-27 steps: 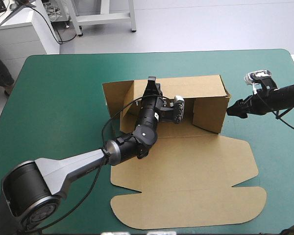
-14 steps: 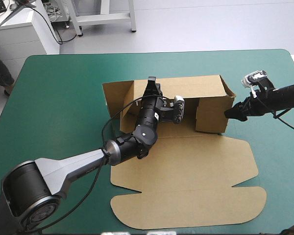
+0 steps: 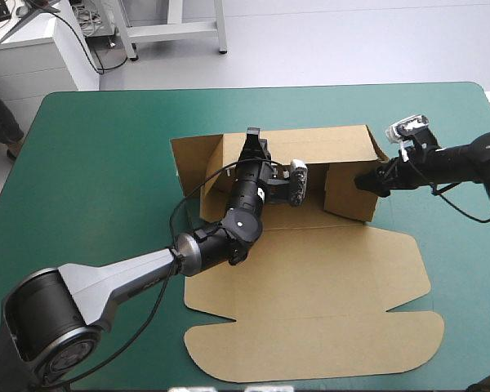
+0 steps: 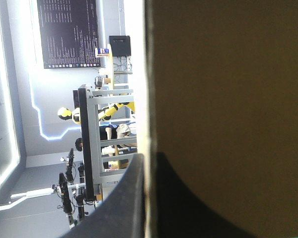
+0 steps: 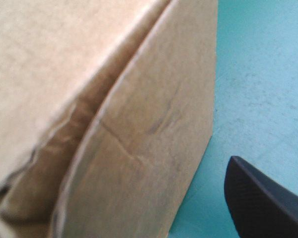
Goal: Fold the box
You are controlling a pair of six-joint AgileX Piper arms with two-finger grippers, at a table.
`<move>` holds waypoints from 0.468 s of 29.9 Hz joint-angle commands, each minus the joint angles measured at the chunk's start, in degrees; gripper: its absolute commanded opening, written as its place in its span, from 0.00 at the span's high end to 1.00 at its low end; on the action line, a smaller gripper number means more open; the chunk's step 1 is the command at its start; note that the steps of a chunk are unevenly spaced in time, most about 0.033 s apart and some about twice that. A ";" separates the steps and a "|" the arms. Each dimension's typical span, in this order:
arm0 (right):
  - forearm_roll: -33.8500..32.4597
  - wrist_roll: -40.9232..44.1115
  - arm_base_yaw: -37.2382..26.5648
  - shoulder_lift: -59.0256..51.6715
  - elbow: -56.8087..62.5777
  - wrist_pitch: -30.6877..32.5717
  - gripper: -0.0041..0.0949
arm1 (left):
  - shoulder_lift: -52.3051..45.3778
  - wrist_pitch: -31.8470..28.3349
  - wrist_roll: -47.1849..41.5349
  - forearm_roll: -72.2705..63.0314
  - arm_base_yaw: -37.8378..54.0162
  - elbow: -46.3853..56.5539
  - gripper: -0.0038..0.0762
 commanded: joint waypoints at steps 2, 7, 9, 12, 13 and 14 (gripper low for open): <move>4.36 -1.96 2.78 -2.32 3.41 -7.29 0.21 | -1.72 0.19 -0.17 -1.09 -0.22 -0.75 0.96; 15.27 -9.11 2.97 -2.32 8.59 -10.29 0.21 | -1.72 0.32 -0.17 -1.09 -0.22 -0.75 0.96; 16.89 -9.54 2.97 -2.32 8.90 -10.83 0.21 | -1.72 0.32 -0.17 -1.09 -0.22 -0.75 0.96; 17.06 -9.11 2.97 -2.32 8.80 -9.38 0.21 | -1.72 0.32 -0.17 -1.09 -0.22 -0.75 0.96; 17.06 -9.11 2.97 -2.32 8.80 -8.80 0.21 | -1.72 0.32 -0.17 -1.09 -0.22 -0.75 0.96; 17.06 -9.11 2.97 -2.32 8.80 -7.91 0.21 | -1.72 0.32 -0.17 -1.09 -0.22 -0.75 0.96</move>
